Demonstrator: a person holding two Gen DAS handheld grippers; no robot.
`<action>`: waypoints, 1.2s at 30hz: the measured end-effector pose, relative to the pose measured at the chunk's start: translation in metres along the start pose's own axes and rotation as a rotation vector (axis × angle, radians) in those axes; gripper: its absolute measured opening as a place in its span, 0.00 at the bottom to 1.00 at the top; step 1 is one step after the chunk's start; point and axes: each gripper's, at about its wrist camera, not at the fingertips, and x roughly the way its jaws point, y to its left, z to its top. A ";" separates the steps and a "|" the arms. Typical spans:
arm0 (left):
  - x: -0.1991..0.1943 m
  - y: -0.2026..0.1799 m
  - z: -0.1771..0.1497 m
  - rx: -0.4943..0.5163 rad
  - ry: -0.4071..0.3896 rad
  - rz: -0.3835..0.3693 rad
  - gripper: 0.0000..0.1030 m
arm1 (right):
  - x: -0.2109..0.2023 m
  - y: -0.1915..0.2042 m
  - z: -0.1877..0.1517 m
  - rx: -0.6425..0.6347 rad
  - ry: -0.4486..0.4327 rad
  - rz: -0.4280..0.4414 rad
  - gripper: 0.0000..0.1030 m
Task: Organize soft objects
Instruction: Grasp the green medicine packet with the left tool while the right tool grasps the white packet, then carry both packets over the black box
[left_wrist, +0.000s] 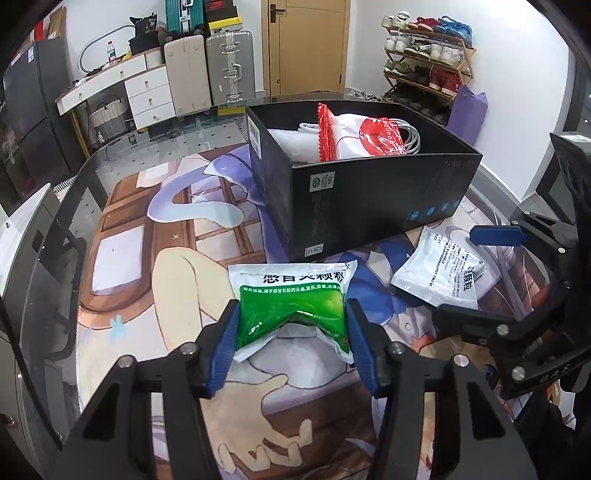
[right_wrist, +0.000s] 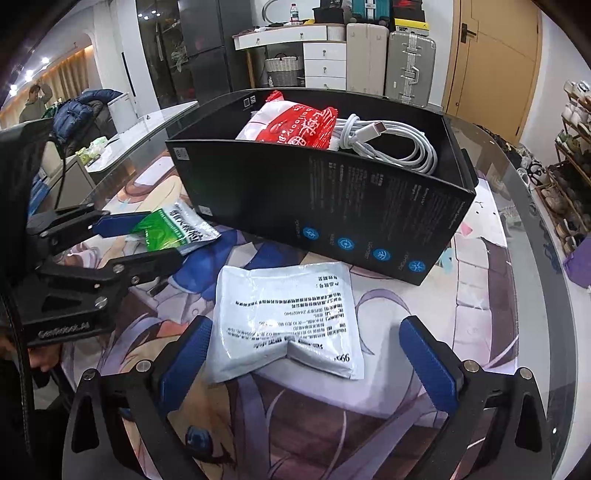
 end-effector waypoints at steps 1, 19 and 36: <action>0.000 -0.001 0.000 0.001 -0.001 0.001 0.52 | 0.001 0.001 0.001 -0.001 0.000 -0.007 0.99; -0.025 -0.013 -0.011 -0.022 -0.071 -0.008 0.51 | -0.022 0.000 -0.023 0.018 -0.085 -0.036 0.44; -0.069 -0.012 0.002 -0.049 -0.193 -0.018 0.51 | -0.088 0.010 -0.034 -0.022 -0.239 -0.041 0.42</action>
